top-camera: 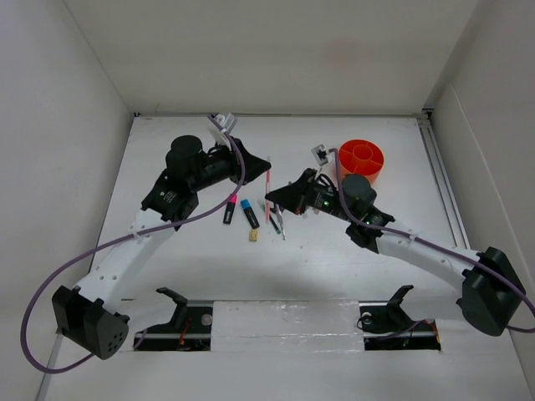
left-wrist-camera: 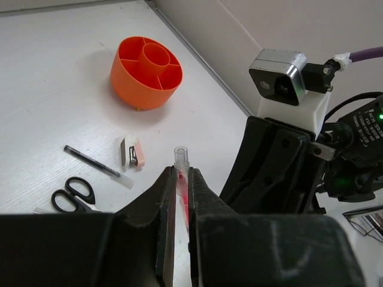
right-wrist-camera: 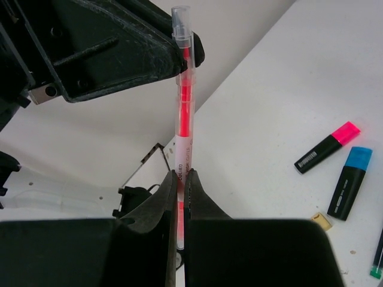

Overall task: Sort the stationery into containers
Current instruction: Close the pen cap on the pen.

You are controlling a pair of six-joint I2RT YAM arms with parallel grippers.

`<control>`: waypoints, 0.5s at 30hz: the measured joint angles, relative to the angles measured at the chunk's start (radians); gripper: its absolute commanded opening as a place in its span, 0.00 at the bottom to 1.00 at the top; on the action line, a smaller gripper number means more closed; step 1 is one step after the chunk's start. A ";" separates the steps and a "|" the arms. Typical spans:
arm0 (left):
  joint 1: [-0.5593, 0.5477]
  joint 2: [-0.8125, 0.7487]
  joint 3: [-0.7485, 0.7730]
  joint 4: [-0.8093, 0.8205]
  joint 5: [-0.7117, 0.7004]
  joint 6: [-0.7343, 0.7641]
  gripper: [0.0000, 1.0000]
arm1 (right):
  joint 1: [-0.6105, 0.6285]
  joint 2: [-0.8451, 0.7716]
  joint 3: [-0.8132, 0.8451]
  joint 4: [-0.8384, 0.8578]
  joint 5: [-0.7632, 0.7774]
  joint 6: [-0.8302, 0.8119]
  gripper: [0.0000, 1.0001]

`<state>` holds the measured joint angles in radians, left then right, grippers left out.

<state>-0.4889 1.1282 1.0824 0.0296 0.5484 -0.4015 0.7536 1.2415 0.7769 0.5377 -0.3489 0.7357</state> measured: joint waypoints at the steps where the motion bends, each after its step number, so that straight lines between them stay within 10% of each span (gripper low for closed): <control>1: 0.000 -0.002 0.000 0.005 -0.002 -0.001 0.00 | 0.001 0.000 0.000 0.007 0.003 0.002 0.00; 15: -0.016 -0.076 -0.045 0.035 -0.081 -0.117 0.00 | 0.046 -0.029 -0.051 0.129 0.103 -0.010 0.00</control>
<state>-0.5049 1.0519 1.0370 0.0647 0.4671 -0.5182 0.7994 1.2125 0.7258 0.6662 -0.2459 0.7258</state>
